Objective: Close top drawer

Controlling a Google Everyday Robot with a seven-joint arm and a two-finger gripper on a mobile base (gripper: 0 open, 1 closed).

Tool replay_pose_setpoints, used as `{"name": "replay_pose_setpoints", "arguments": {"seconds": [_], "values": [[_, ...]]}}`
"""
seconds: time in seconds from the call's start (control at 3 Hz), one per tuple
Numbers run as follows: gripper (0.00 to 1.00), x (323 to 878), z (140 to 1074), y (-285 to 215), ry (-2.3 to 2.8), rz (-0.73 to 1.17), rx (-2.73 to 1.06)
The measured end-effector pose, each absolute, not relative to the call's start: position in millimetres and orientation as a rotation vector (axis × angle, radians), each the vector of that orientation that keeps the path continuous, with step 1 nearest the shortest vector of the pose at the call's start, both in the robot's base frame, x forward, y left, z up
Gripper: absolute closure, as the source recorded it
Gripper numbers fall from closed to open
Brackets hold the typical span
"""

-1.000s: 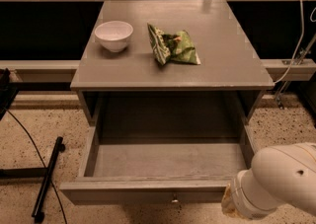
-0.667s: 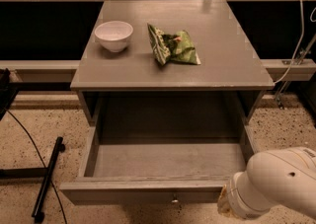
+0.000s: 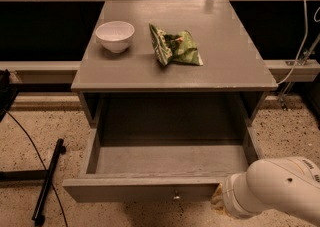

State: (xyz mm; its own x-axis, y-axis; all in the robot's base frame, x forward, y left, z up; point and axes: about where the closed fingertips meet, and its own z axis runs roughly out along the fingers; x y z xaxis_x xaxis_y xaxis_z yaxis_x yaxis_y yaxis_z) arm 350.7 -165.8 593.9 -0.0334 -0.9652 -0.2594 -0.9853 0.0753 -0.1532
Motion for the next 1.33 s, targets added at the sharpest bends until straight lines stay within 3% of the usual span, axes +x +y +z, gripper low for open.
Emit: {"name": "replay_pose_setpoints", "arguments": {"seconds": [1.33], "values": [[1.00,397,574,-154,1.920,-0.008,-1.907]]}}
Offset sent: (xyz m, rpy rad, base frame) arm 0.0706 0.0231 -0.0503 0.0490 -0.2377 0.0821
